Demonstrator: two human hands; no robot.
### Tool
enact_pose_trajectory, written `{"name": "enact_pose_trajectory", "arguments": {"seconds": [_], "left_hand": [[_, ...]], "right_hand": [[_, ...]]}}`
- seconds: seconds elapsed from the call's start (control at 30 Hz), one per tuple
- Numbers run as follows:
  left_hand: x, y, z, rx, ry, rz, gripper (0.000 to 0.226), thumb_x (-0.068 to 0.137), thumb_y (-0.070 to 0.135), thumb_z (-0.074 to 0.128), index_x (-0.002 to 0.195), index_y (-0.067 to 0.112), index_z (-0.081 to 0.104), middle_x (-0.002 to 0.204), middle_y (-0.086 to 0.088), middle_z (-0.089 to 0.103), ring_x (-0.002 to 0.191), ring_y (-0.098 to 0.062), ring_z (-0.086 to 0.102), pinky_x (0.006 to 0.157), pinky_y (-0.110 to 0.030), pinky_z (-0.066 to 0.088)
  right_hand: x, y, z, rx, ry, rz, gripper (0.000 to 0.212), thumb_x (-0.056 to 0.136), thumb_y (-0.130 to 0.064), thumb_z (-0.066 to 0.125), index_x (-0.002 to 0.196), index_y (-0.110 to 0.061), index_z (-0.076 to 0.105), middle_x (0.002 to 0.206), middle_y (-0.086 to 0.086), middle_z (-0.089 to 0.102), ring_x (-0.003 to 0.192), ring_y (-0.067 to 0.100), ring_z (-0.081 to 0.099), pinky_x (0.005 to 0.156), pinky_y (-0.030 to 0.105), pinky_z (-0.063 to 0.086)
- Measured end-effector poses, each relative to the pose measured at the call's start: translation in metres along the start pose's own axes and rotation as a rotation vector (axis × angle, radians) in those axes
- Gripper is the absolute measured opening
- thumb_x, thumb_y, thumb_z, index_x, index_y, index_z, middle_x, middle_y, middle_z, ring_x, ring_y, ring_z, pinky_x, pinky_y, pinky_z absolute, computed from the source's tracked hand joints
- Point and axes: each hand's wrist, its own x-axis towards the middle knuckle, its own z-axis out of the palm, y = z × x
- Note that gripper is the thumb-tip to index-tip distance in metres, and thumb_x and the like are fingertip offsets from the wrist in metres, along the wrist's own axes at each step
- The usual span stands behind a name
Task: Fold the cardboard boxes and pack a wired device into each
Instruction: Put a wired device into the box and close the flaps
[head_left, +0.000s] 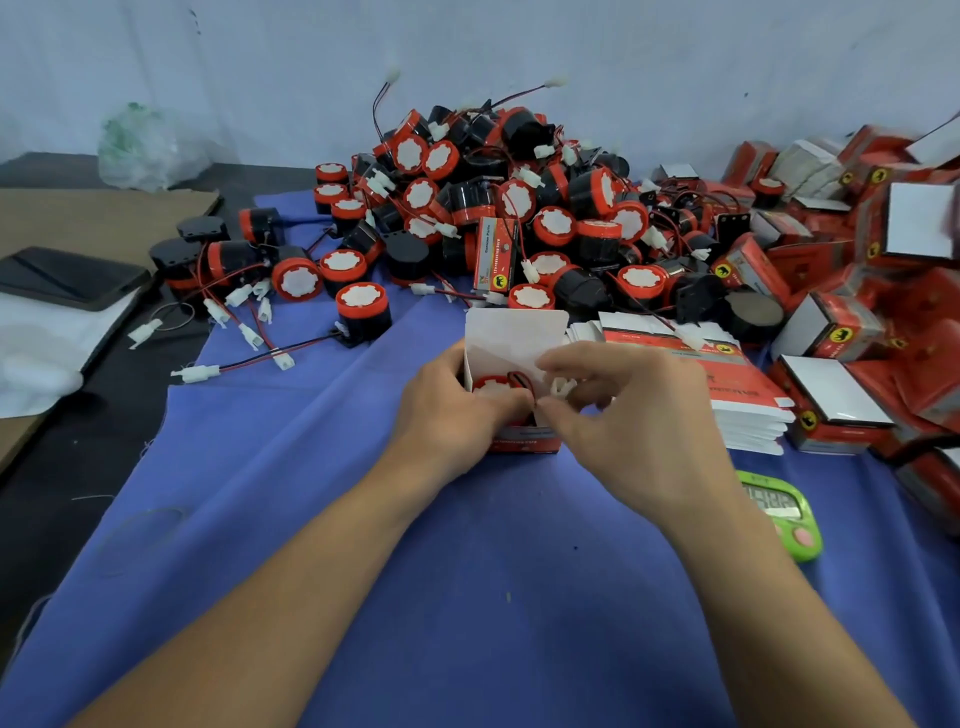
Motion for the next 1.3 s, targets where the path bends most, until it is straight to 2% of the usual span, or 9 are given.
{"name": "enact_pose_trajectory", "arguments": {"seconds": [0.17,0.33,0.53,0.63,0.73,0.93,1.03,1.13,1.3], "left_hand": [[0.001,-0.004,-0.001,0.018,0.004,0.017,0.031,0.078,0.035,0.086,0.100,0.046,0.068,0.098,0.019,0.076,0.089,-0.001,0.071,0.080,-0.031,0.061],[-0.002,-0.004,-0.002,0.030,-0.046,0.097,0.032,0.081,0.043,0.080,0.111,0.046,0.069,0.099,0.025,0.075,0.091,0.005,0.070,0.075,-0.020,0.058],[-0.003,-0.003,-0.004,0.040,-0.095,0.152,0.037,0.091,0.022,0.068,0.117,0.048,0.068,0.108,0.021,0.076,0.100,-0.005,0.072,0.087,-0.035,0.061],[-0.003,-0.004,-0.007,0.001,-0.142,0.090,0.055,0.071,0.018,0.069,0.120,0.042,0.070,0.110,0.015,0.077,0.104,-0.016,0.072,0.090,-0.046,0.061],[0.000,-0.005,-0.007,-0.028,-0.133,0.030,0.056,0.058,0.018,0.071,0.110,0.037,0.073,0.106,0.010,0.078,0.103,-0.020,0.072,0.091,-0.054,0.059],[-0.004,-0.002,-0.003,-0.028,-0.099,0.018,0.056,0.064,0.023,0.069,0.118,0.040,0.071,0.107,0.017,0.077,0.102,-0.011,0.071,0.092,-0.045,0.060],[-0.012,-0.002,0.003,-0.011,-0.038,0.086,0.043,0.083,0.030,0.069,0.125,0.042,0.065,0.110,0.022,0.074,0.101,0.000,0.068,0.088,-0.032,0.058],[-0.018,0.001,0.011,-0.015,0.028,0.099,0.032,0.088,0.036,0.068,0.117,0.048,0.060,0.105,0.030,0.071,0.097,0.008,0.065,0.077,-0.016,0.053],[-0.017,0.008,0.014,-0.070,0.095,0.067,0.041,0.069,0.043,0.065,0.109,0.049,0.061,0.100,0.031,0.071,0.089,0.006,0.068,0.071,-0.019,0.057]], "right_hand": [[0.000,-0.002,0.007,-0.021,0.087,-0.007,0.027,0.088,-0.019,0.077,0.111,-0.034,0.077,0.087,-0.009,0.078,0.073,0.007,0.069,0.073,0.029,0.057],[0.006,-0.013,0.031,-0.200,0.079,-0.011,0.024,0.097,-0.026,0.064,0.119,-0.033,0.072,0.096,0.000,0.079,0.086,0.033,0.068,0.075,0.039,0.049],[0.008,-0.029,0.027,-0.709,-0.032,-0.064,0.031,0.091,-0.022,0.055,0.103,-0.046,0.071,0.074,-0.005,0.066,0.064,0.019,0.050,0.051,0.026,0.008],[0.006,-0.030,0.023,-0.760,-0.133,-0.026,0.035,0.084,-0.015,0.054,0.103,-0.041,0.068,0.075,-0.008,0.058,0.077,0.019,0.065,0.051,0.029,0.007],[0.007,-0.023,0.022,-0.788,-0.138,0.079,0.029,0.083,-0.013,0.053,0.097,-0.035,0.067,0.062,-0.007,0.041,0.058,0.019,0.046,0.054,0.031,0.012],[0.007,-0.022,0.030,-0.807,-0.111,0.128,0.023,0.079,-0.010,0.049,0.083,-0.025,0.066,0.058,-0.002,0.045,0.057,0.020,0.038,0.074,0.033,0.013],[0.010,-0.025,0.029,-0.826,-0.097,0.074,0.016,0.084,-0.011,0.052,0.077,-0.026,0.052,0.069,-0.003,0.052,0.061,0.021,0.048,0.066,0.031,0.023],[0.010,-0.027,0.027,-0.839,-0.179,-0.061,0.035,0.087,-0.010,0.054,0.066,-0.023,0.028,0.075,-0.005,0.049,0.081,0.022,0.065,0.055,0.029,0.018],[0.006,-0.025,0.013,-0.695,-0.385,-0.076,0.009,0.091,-0.015,0.050,0.090,-0.024,0.048,0.102,0.000,0.066,0.088,0.027,0.062,0.057,0.031,0.023]]}}
